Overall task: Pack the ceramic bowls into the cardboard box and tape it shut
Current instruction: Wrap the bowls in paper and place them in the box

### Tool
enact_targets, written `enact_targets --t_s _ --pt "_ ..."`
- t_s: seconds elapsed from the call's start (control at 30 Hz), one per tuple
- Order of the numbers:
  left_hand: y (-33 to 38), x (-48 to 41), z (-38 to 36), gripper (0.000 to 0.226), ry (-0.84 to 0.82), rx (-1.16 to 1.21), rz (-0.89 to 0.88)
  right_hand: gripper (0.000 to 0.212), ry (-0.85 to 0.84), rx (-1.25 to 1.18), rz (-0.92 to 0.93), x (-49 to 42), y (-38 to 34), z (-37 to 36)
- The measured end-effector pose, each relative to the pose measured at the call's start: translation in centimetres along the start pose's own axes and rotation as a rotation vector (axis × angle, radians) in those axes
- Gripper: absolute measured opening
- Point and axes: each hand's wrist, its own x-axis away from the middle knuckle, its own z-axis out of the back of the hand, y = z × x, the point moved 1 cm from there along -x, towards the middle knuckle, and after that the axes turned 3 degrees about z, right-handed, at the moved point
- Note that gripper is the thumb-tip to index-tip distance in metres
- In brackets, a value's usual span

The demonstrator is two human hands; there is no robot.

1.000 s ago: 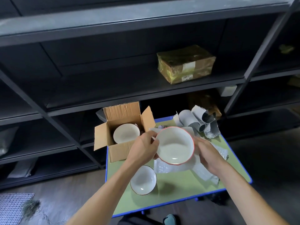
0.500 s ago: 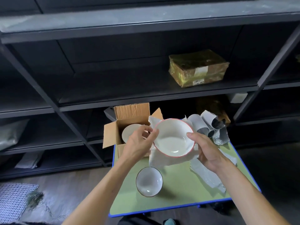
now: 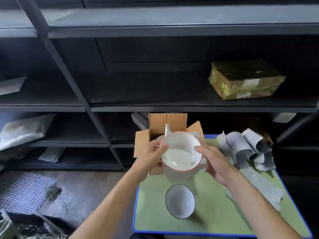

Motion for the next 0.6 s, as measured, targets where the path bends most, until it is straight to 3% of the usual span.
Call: enact_targets --t_s 0.1,0.2,0.4,0.6 --pt "-0.1 -1.1 1.6 0.028 0.042 -0.030 0.002 0.035 0.041 0.052 -0.036 -1.9 -0.1 -1.5" --pt "0.4 -2.0 2.6 0.025 0.049 -0.057 -0.018 0.020 0.082 0.096 -0.035 -3.7 -0.1 -2.6" --pt "1.1 -5.1 3.9 0.024 0.045 -0.124 -0.009 0.022 0.230 0.280 -0.034 -6.4 -0.3 -3.8" --pt "0.1 -8.6 4.4 0.021 0.088 -0.335 -0.018 0.012 0.346 0.537 -0.029 -8.3 0.3 -3.9"
